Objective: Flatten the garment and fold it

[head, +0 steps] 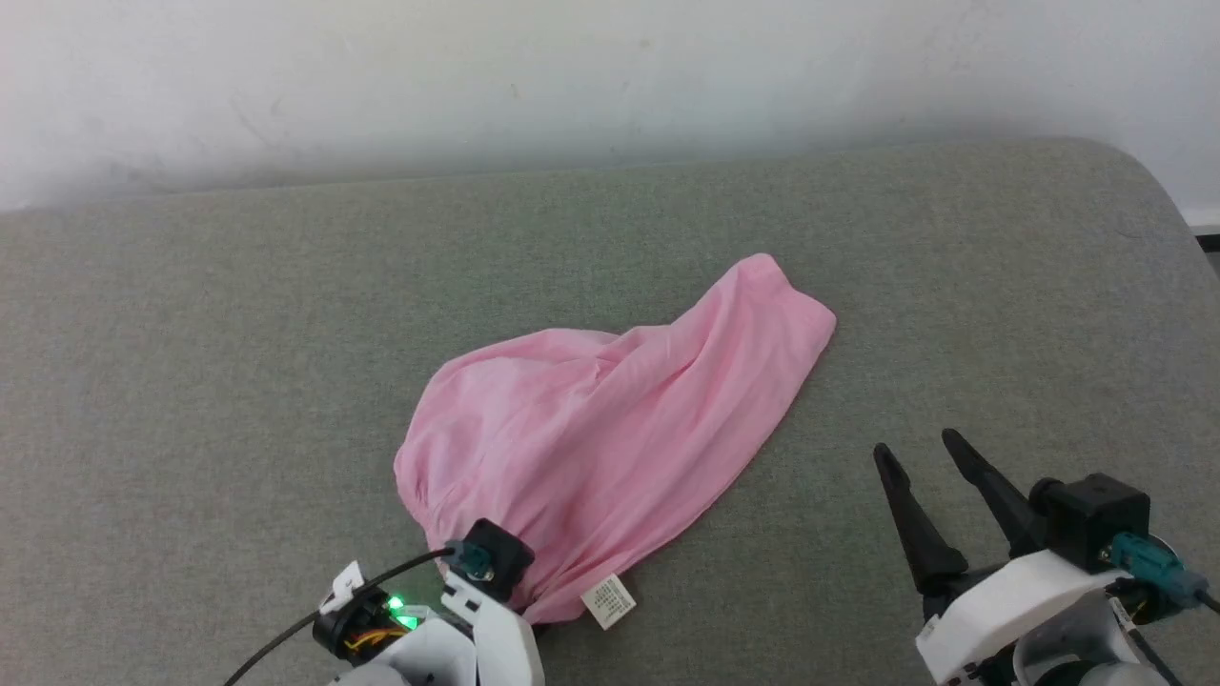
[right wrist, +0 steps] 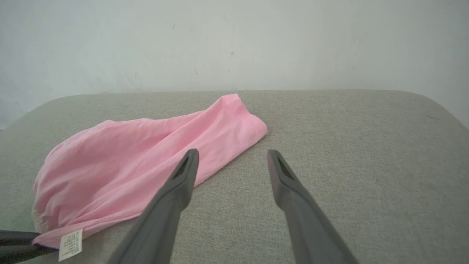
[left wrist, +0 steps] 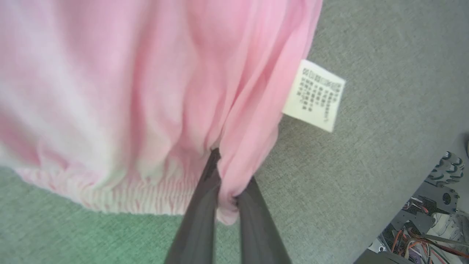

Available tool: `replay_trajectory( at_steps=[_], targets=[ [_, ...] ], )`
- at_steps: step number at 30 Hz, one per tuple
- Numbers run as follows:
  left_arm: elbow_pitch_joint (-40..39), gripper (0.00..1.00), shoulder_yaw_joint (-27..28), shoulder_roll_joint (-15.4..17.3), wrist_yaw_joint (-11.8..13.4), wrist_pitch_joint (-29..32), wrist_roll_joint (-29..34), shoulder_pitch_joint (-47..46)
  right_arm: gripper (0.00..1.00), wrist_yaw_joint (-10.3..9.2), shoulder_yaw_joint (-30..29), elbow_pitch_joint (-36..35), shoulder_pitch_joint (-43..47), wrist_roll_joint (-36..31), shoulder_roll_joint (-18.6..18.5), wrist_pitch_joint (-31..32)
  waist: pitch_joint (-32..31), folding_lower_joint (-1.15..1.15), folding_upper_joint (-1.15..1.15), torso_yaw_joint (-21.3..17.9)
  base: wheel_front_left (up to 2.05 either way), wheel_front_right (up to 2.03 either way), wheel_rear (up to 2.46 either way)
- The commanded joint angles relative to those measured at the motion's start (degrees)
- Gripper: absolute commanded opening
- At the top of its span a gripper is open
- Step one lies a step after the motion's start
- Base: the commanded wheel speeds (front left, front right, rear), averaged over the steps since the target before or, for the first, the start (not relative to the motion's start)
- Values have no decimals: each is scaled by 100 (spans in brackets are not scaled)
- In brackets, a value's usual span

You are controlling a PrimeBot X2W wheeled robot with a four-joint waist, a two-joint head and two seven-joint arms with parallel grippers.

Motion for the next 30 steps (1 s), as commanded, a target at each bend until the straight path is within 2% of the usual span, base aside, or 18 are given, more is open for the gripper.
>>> replay_trajectory(
  at_steps=[1,7,12,21,28,29,30],
  targets=[
    [198,0,-23,-27,112,-81,6,120,100,-4,-47,72,-100,85,-18,62,-26,0,0,45,0,0,0],
    [-195,0,370,8,492,-827,33,237,100,-4,-326,811,-566,534,-134,650,-44,0,0,185,0,0,0],
    [-596,0,446,-14,617,-1141,99,252,100,-4,-342,1863,-1528,989,-301,1267,104,0,0,368,0,0,0],
    [-834,0,227,-154,458,-1310,315,-205,100,-4,46,3997,-3469,1334,-566,2159,587,0,0,851,0,0,0],
    [-795,0,133,-200,401,-1438,442,-448,100,-4,458,5390,-4258,1341,-549,2744,826,0,0,967,0,0,0],
    [-777,0,113,-199,382,-1445,450,-466,96,-4,557,5559,-4284,1366,-541,2923,832,0,0,974,0,0,0],
    [-762,0,94,-197,368,-1454,463,-484,43,-4,610,5697,-4301,1445,-520,3076,834,0,0,977,0,0,0]
  ],
)
